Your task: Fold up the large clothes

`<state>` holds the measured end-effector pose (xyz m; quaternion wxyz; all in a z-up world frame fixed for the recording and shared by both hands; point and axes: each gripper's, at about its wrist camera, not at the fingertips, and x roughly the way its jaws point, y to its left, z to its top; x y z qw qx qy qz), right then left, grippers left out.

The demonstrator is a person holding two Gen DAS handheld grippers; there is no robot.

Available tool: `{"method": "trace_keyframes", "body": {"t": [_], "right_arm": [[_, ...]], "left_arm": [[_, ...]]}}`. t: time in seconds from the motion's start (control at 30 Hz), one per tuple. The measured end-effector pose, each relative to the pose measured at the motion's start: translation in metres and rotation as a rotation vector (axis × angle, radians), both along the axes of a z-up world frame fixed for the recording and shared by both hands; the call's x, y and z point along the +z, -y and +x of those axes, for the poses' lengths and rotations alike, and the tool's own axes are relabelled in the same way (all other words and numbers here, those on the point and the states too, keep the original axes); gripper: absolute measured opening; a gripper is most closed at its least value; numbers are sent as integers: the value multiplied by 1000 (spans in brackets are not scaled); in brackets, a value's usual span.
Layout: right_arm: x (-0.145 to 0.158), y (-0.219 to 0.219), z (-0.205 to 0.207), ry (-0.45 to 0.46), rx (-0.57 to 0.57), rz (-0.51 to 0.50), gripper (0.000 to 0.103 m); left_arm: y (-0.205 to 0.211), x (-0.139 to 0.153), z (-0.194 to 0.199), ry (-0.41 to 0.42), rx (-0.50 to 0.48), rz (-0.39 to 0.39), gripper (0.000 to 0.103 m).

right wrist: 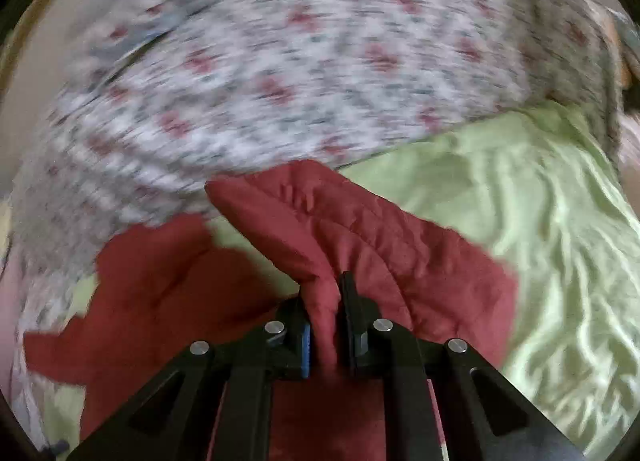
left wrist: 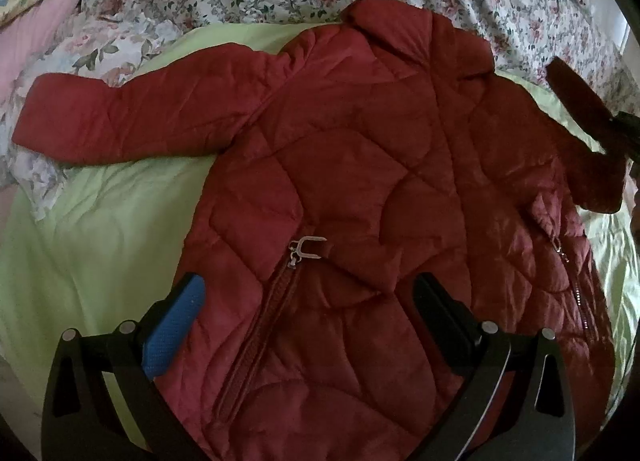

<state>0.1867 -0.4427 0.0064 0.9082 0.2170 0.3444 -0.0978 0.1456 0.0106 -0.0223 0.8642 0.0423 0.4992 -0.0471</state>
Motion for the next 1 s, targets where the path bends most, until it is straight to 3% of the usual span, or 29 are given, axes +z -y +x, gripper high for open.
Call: {"method": "trace_keyframes", "body": {"t": [0.2,0.37,0.6,0.8,1.0], "right_arm": [[3,-91,11,41,205,-3,12],[-7,-141,17,34,331,6,12],[-31,-200,21,8,466,-1,12],[-46,-248,25,11,596,-50,13],[-58,-282,21,29,751,-69,17]], "left_arm": [[-15,3,-1,1,18,-20,103],[-27,2,2,-1,29,-58,103],[-39,-11,21,-95,-6,-268,103],[-47,-7,52,-120,-23,-432,103],[-44,-4,105,-123,-30,-520,103]]}}
